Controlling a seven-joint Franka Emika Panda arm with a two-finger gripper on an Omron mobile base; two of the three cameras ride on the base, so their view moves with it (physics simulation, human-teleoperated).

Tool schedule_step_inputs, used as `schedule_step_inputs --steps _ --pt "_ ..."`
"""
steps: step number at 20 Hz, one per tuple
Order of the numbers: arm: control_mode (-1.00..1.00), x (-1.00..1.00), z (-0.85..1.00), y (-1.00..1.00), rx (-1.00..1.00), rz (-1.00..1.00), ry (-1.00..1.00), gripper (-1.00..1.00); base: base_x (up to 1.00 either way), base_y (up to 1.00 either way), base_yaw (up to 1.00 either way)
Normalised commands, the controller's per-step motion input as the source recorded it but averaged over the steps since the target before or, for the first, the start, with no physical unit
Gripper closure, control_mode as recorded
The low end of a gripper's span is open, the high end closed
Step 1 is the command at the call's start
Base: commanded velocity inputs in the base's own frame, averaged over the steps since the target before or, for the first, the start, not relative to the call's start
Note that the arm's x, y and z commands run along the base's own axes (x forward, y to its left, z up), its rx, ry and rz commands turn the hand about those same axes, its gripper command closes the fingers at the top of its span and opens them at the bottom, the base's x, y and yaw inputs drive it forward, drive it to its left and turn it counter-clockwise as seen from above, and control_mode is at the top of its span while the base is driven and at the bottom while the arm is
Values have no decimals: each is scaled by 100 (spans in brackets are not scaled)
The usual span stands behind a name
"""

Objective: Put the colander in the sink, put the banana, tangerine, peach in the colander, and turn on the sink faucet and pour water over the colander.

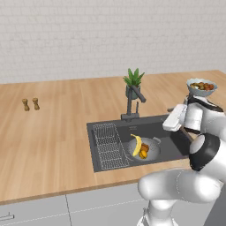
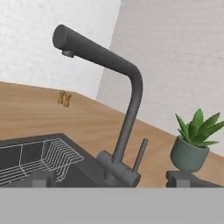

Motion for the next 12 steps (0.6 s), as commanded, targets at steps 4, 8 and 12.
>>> schedule_step_inputs --steps 4,8,12 --pt "-100 40 0 32 3 -12 -1 -100 0 0 0" --pt "-100 56 0 5 0 2 0 -100 0 0 0" --pt "-100 53 0 -4 2 13 0 -100 0 0 0"
